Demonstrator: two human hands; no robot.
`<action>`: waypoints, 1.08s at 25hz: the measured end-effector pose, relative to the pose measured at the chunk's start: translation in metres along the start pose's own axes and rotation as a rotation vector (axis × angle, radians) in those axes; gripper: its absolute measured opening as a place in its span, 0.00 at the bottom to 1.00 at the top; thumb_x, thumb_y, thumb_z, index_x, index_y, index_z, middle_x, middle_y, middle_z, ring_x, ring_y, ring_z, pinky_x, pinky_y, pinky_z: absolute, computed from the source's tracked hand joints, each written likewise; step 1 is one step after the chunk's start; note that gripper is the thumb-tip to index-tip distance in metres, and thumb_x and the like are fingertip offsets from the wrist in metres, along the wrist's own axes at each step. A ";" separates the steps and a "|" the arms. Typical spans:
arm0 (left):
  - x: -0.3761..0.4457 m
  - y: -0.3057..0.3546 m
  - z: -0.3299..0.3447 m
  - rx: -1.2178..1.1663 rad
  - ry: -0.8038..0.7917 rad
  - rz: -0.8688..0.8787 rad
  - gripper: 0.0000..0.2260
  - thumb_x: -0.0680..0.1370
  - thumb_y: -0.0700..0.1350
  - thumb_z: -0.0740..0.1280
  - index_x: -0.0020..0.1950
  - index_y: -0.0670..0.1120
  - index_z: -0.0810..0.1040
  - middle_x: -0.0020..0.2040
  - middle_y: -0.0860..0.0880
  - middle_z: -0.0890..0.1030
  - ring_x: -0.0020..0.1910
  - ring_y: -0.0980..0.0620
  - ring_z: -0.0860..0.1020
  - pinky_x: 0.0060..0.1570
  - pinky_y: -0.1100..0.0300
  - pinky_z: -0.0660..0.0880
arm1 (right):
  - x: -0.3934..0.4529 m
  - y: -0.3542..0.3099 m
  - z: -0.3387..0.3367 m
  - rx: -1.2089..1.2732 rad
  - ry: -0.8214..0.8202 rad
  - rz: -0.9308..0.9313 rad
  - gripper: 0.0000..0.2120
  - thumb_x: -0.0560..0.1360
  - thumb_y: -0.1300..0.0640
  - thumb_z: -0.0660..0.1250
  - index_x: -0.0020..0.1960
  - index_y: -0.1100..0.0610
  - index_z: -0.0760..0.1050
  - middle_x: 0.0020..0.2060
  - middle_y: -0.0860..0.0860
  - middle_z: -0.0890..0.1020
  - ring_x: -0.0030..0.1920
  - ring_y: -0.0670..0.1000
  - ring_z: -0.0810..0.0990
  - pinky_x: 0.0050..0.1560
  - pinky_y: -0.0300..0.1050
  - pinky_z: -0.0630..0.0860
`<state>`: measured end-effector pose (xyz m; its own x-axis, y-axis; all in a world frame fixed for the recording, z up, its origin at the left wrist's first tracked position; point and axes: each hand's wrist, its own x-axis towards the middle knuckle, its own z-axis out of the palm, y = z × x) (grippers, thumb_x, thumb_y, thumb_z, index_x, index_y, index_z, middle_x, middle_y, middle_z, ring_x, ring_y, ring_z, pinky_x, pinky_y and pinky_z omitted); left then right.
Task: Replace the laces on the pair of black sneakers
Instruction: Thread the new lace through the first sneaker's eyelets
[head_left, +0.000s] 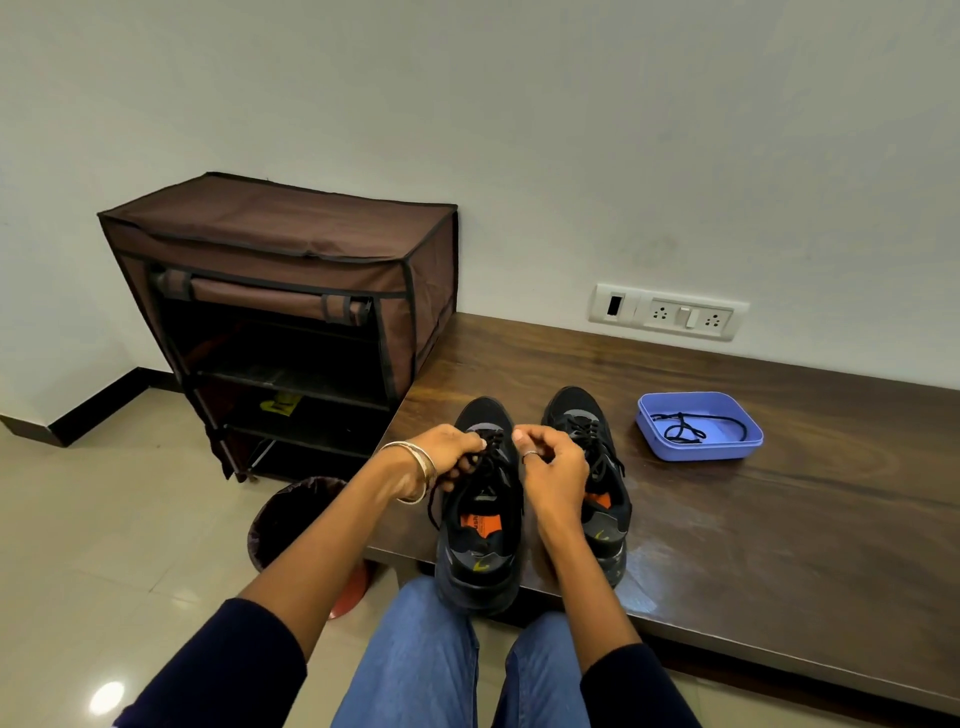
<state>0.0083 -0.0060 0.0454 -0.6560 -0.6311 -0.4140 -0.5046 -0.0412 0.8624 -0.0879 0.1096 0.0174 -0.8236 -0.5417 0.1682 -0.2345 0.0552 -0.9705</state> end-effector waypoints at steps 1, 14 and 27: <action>-0.001 0.002 0.002 -0.036 0.011 -0.035 0.12 0.79 0.45 0.61 0.35 0.45 0.71 0.30 0.49 0.70 0.27 0.52 0.66 0.29 0.60 0.65 | -0.004 -0.002 -0.001 0.061 -0.090 -0.008 0.03 0.74 0.56 0.72 0.42 0.55 0.82 0.37 0.48 0.83 0.37 0.44 0.80 0.41 0.38 0.76; 0.000 0.007 0.005 -0.244 0.077 -0.165 0.09 0.75 0.46 0.63 0.34 0.47 0.74 0.26 0.51 0.71 0.26 0.52 0.67 0.32 0.61 0.64 | -0.014 -0.015 0.012 -0.153 -0.130 -0.096 0.04 0.73 0.60 0.70 0.47 0.54 0.82 0.35 0.46 0.82 0.37 0.44 0.80 0.44 0.43 0.79; 0.006 -0.047 0.018 -0.358 0.624 0.003 0.15 0.79 0.43 0.64 0.33 0.44 0.79 0.38 0.42 0.83 0.41 0.46 0.83 0.47 0.55 0.79 | 0.005 0.005 -0.007 -0.103 -0.134 0.413 0.11 0.80 0.66 0.57 0.40 0.64 0.73 0.40 0.63 0.80 0.45 0.63 0.84 0.47 0.59 0.82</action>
<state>0.0176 0.0062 -0.0027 -0.1602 -0.9521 -0.2604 -0.2183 -0.2231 0.9500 -0.0971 0.1133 0.0145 -0.7864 -0.5604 -0.2599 0.0441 0.3688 -0.9285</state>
